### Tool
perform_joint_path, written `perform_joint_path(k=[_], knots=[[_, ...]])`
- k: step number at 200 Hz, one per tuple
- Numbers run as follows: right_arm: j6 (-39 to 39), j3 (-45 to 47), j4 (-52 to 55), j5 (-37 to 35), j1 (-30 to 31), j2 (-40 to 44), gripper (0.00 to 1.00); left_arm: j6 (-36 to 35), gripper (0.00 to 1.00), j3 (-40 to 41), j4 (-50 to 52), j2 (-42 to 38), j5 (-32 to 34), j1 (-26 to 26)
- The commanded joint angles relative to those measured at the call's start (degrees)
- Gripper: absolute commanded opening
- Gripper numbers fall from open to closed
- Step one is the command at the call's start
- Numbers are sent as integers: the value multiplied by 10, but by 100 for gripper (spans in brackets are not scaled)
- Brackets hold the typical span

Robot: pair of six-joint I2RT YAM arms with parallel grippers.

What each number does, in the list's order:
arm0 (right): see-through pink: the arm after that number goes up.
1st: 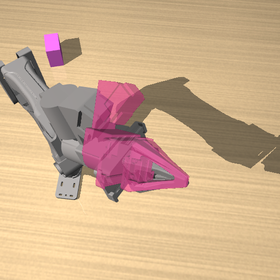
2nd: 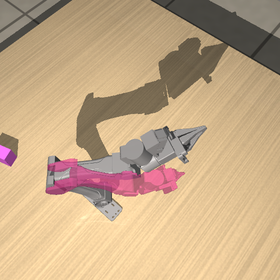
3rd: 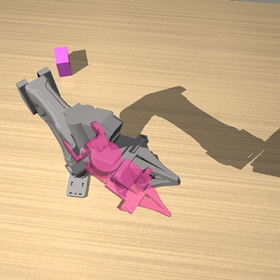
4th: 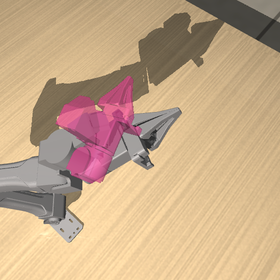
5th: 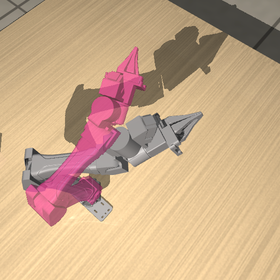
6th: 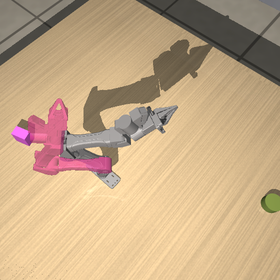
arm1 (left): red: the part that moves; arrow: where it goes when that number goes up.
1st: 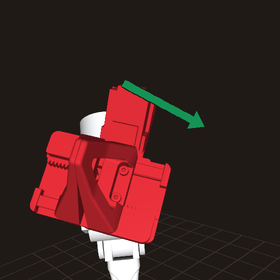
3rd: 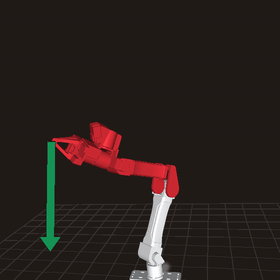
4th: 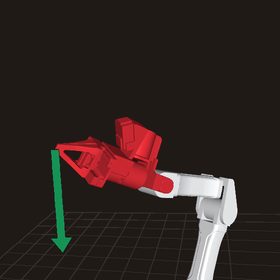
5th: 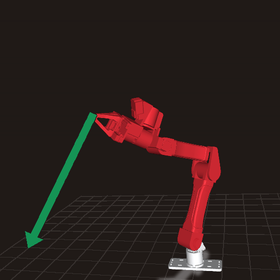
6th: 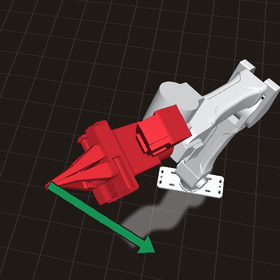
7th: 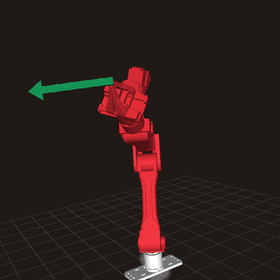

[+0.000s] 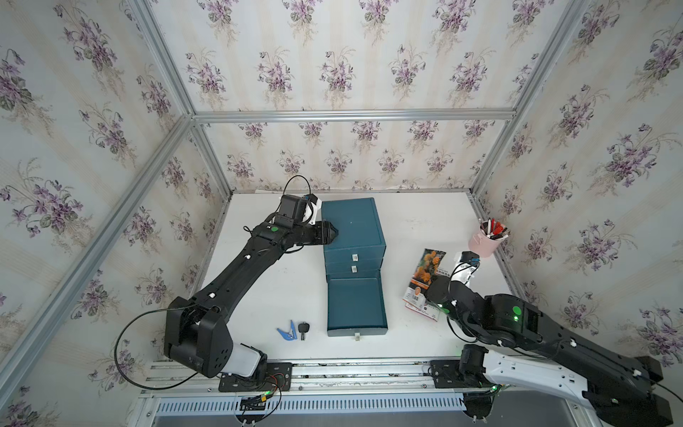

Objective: Take the seed bags out of the drawer
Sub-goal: Place the seed packet at the center of the board.

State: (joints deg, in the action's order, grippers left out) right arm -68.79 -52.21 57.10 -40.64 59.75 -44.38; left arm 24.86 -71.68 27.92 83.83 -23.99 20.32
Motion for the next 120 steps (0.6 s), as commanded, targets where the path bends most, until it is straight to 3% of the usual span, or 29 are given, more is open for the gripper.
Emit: perform_joint_path(k=[1,79,120], knots=[[54,34,0,75,-70,16,0,-13,66,3,73,5,27,-1],[222,120,-209,257,-311,-58,0,-14,66,7,69,4,25,-6],[264,107,-294,307,-367,-145,0,-13,66,9,66,7,22,-9]])
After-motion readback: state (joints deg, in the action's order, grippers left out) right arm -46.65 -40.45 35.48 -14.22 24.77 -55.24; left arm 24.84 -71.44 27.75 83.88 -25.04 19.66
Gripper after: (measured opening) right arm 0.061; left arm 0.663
